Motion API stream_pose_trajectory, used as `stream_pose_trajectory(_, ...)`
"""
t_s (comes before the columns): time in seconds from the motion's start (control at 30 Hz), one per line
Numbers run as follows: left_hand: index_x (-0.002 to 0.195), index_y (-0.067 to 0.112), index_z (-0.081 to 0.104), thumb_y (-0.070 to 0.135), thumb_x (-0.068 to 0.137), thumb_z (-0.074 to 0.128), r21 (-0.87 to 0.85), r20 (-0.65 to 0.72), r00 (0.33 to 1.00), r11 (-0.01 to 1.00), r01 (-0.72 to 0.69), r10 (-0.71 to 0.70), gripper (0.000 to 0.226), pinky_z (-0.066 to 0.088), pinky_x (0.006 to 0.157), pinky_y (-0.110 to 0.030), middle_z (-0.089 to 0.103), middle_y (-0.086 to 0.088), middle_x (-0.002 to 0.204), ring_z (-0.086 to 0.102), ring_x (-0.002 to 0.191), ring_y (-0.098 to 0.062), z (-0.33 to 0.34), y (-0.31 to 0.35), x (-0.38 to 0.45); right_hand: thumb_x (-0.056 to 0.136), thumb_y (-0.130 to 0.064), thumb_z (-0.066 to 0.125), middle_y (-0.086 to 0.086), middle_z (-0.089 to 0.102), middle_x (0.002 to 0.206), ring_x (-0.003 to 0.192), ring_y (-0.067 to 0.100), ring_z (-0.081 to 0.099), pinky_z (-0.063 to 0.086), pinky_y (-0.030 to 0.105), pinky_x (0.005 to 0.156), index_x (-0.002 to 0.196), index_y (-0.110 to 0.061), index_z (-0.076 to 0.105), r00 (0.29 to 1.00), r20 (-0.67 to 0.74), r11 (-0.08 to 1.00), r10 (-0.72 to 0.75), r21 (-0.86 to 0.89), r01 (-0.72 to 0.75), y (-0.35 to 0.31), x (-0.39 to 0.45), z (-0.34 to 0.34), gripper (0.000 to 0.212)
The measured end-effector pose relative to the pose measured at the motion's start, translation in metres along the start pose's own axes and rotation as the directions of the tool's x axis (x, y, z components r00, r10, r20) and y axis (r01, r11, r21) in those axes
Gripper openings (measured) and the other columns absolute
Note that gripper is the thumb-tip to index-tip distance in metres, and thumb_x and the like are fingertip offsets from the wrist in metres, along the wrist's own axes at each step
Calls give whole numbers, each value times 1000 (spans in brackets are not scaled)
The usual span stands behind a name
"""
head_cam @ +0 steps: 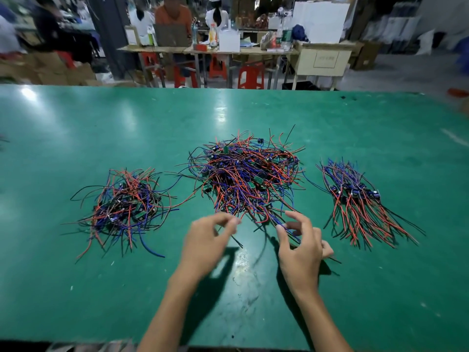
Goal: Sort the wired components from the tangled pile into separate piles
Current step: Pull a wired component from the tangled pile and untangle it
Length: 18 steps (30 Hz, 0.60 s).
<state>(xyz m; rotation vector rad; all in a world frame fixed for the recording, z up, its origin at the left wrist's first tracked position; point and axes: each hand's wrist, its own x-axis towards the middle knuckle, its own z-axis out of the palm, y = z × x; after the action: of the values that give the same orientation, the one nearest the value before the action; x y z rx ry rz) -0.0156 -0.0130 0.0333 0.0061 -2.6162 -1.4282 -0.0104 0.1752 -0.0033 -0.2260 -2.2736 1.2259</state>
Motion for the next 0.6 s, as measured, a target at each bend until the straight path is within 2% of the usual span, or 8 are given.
stream_pose_trajectory(0.1,92,22,79,37,99,60,-331,153,983,932,146,-100,25,40,48,-16,76,5,80,49,47,-1,37,12,-10,88,-24,78,-20,68,93,99,1,57,25,28,94,118,-36,60,994,-39,992,-105,62,107,-2,-6,-4,36)
stream_pose_trajectory(0.2,94,14,77,37,99,62,-513,241,961,822,246,-137,28,39,43,-17,77,-1,86,53,48,-2,52,16,-16,87,-12,79,-14,70,93,92,11,66,42,18,91,118,-43,55,982,29,962,-187,207,177,-2,-13,-8,49)
stream_pose_trajectory(0.27,97,14,75,38,96,67,-579,247,959,773,259,-136,25,40,43,-21,75,3,84,55,55,-8,54,15,-20,89,-8,76,-14,71,96,85,8,71,51,15,82,119,-43,54,965,82,934,-248,285,216,-3,-16,-10,51)
stream_pose_trajectory(0.37,100,15,73,37,86,77,-621,212,960,733,279,-185,27,43,49,-21,71,2,77,58,62,-9,53,12,-24,87,-11,72,-19,71,101,82,3,71,51,11,78,119,-37,56,946,125,916,-298,315,247,-3,-17,-10,44)
stream_pose_trajectory(0.5,105,10,70,39,74,78,-672,185,950,673,309,-252,43,49,55,-21,74,-3,81,63,64,-13,48,10,-26,92,-8,70,-18,73,101,78,10,72,57,29,73,108,-32,72,951,163,927,-263,315,202,3,-13,-6,30)
stream_pose_trajectory(0.6,100,6,66,30,82,75,-723,195,949,618,309,-246,31,53,58,-22,77,-10,92,67,68,-16,44,7,-24,93,-1,70,-14,75,97,68,12,71,58,30,68,105,-37,76,974,166,927,-156,365,87,5,-9,-6,38)
